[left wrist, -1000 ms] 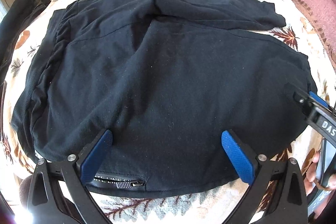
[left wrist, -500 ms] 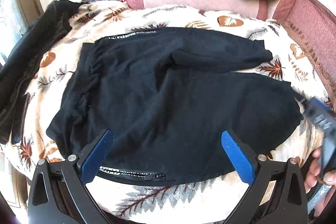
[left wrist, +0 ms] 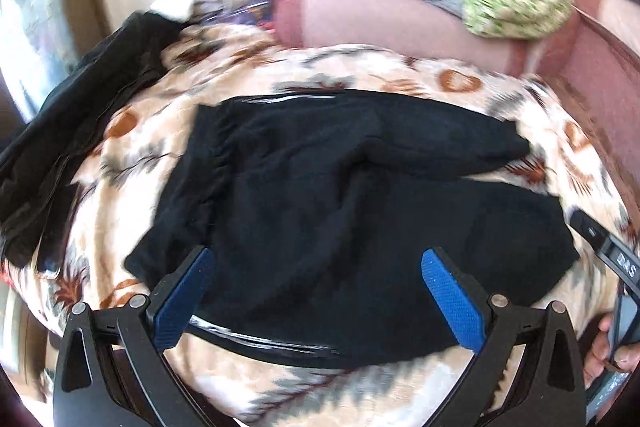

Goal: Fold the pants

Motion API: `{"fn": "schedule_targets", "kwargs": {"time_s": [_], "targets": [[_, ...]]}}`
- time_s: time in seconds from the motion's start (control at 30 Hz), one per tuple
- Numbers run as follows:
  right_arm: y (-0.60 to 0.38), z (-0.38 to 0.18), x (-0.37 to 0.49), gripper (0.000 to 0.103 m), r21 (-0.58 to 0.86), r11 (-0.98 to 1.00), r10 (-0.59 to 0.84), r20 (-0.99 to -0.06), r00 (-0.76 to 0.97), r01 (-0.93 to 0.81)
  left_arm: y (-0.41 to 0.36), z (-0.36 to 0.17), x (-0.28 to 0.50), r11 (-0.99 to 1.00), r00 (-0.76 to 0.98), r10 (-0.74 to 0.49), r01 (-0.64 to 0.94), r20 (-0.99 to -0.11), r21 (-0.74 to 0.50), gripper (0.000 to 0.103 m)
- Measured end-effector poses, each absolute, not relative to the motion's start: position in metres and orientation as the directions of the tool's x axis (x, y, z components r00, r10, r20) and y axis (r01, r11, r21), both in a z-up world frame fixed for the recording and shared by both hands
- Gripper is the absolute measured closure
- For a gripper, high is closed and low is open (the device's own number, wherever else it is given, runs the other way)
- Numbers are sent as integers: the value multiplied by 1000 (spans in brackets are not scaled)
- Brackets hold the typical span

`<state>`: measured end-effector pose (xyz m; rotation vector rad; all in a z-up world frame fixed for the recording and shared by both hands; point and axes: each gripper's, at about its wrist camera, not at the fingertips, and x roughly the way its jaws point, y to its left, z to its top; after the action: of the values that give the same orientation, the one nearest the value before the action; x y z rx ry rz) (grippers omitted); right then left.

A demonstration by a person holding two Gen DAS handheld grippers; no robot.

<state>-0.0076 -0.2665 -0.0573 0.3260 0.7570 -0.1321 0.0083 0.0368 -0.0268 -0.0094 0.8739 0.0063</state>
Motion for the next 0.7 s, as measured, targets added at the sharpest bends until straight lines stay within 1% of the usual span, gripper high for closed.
{"fn": "schedule_targets", "kwargs": {"time_s": [0.1, 0.17, 0.23, 0.3, 0.33, 0.4, 0.47, 0.57, 0.63, 0.7], "targets": [[-281, -68, -6, 3, 222, 942, -16, -720, 694, 252, 74, -30, 17, 994, 626, 39, -101, -779, -31, 0], [-291, -72, -1, 4, 210, 944, -22, -730, 683, 255, 99, -35, 24, 988, 616, 75, -151, -785, -24, 0], [-297, -75, 5, 6, 202, 945, -21, -743, 669, 255, 114, -41, 31, 984, 621, 131, -179, -773, 23, 0], [-301, -76, 17, 11, 213, 946, 4, -759, 651, 243, 124, -51, 42, 974, 617, 209, -199, -759, 107, 0], [-301, -76, 23, 12, 222, 947, 19, -762, 647, 233, 130, -61, 51, 964, 592, 256, -211, -764, 160, 3], [-296, -75, 37, 13, 238, 950, 57, -767, 639, 201, 141, -81, 63, 957, 531, 284, -207, -799, 203, 25], [-285, -72, 50, 14, 255, 954, 103, -766, 634, 154, 154, -105, 73, 953, 441, 293, -209, -848, 220, 36], [-254, -68, 74, 14, 285, 958, 198, -760, 620, 44, 167, -107, 69, 961, 456, 242, -233, -857, 147, 36], [-235, -72, 93, 15, 319, 947, 274, -757, 592, -31, 168, -108, 68, 961, 461, 240, -238, -854, 142, 34], [-229, -81, 112, 19, 352, 935, 309, -763, 568, -36, 168, -109, 65, 961, 476, 242, -240, -845, 141, 34]]}}
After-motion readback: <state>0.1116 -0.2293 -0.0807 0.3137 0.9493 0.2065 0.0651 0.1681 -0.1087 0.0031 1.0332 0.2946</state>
